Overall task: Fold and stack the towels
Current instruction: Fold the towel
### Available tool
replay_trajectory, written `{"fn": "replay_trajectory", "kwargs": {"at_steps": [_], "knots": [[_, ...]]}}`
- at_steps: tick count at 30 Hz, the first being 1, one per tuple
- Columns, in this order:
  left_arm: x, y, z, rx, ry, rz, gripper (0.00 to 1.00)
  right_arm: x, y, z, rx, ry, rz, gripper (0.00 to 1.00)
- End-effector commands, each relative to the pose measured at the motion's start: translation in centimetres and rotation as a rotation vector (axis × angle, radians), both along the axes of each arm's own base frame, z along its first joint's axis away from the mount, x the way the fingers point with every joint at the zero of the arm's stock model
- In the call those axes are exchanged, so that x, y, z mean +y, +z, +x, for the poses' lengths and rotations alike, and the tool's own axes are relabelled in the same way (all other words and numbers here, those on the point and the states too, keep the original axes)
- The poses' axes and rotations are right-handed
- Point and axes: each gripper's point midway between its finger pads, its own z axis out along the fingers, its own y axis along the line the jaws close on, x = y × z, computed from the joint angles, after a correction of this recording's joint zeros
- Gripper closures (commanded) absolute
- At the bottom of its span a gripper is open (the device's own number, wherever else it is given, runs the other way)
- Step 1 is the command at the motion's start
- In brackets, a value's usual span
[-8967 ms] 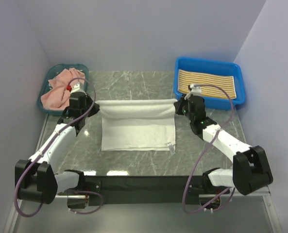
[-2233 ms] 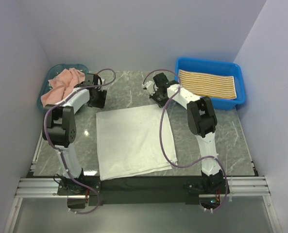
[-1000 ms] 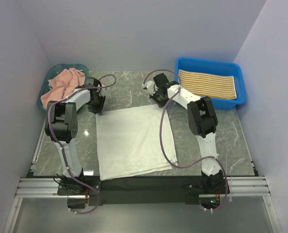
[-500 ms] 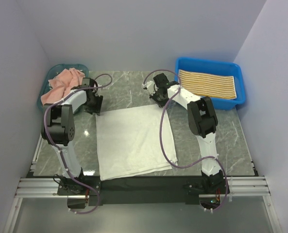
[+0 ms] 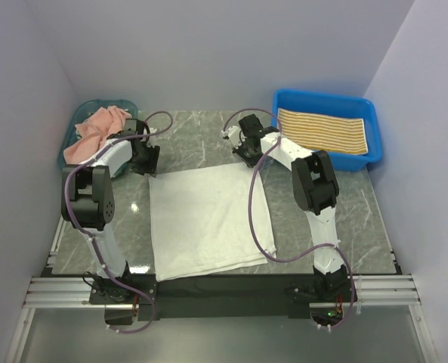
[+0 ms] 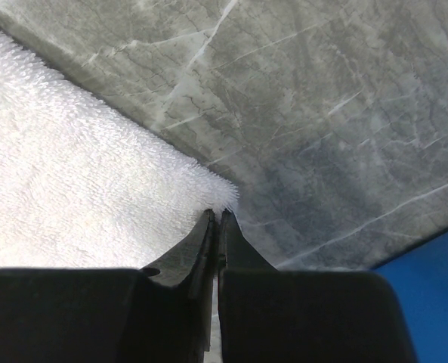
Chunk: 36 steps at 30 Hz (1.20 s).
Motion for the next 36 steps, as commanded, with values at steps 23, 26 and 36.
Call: {"fn": "replay_trajectory", "kwargs": {"at_steps": [23, 26, 36], "knots": [[0.8, -6.8, -2.0, 0.193, 0.012, 0.051, 0.94, -2.1, -0.9, -0.3, 0.007, -0.043, -0.063, 1.00], [0.8, -6.2, -1.6, 0.173, 0.012, 0.050, 0.99, -2.0, -0.6, 0.0, -0.005, -0.049, -0.054, 1.00], [2.2, 0.8, 3.6, -0.083, 0.099, 0.108, 0.99, -2.5, 5.7, 3.7, -0.282, -0.197, 0.006, 1.00]]}}
